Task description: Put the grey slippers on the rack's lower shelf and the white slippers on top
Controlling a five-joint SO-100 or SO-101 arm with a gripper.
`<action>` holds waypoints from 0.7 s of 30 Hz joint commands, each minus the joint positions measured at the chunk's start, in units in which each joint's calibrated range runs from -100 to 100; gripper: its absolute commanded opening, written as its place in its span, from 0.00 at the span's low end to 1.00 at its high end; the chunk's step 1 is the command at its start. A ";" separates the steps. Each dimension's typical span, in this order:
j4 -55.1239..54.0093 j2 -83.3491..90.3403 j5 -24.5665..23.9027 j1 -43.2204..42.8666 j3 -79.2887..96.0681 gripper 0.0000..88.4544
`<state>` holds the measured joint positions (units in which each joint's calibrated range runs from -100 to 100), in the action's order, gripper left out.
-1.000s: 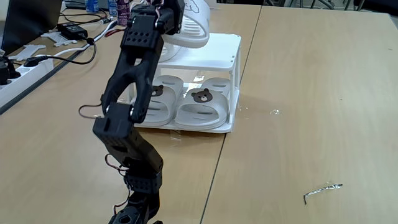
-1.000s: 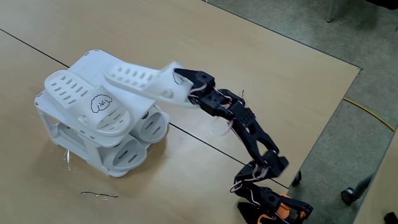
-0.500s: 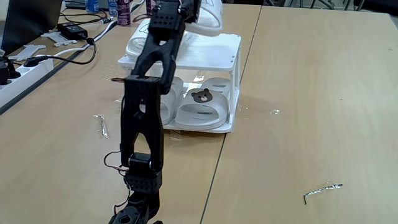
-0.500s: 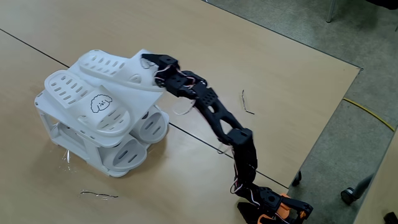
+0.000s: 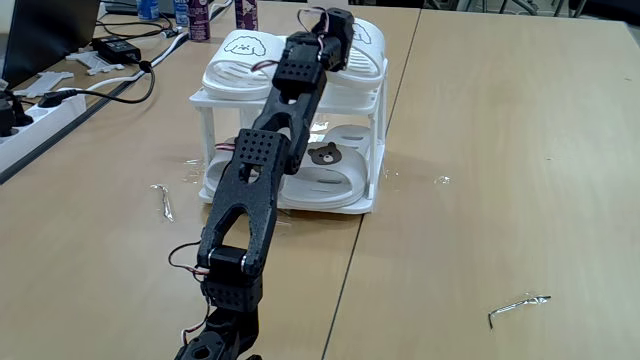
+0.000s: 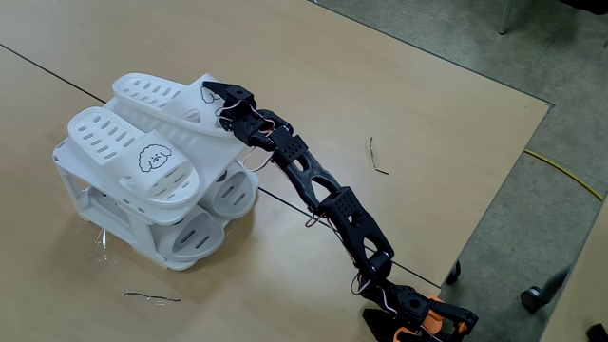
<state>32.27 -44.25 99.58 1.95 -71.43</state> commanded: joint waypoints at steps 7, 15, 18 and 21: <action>-3.03 1.46 0.42 -3.18 -4.67 0.01; -3.03 1.55 0.42 -5.48 -1.42 0.01; -3.03 1.46 0.42 -5.57 -1.24 0.01; -3.03 1.46 0.42 -5.32 0.03 0.01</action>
<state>31.07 -45.07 99.58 -2.70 -71.43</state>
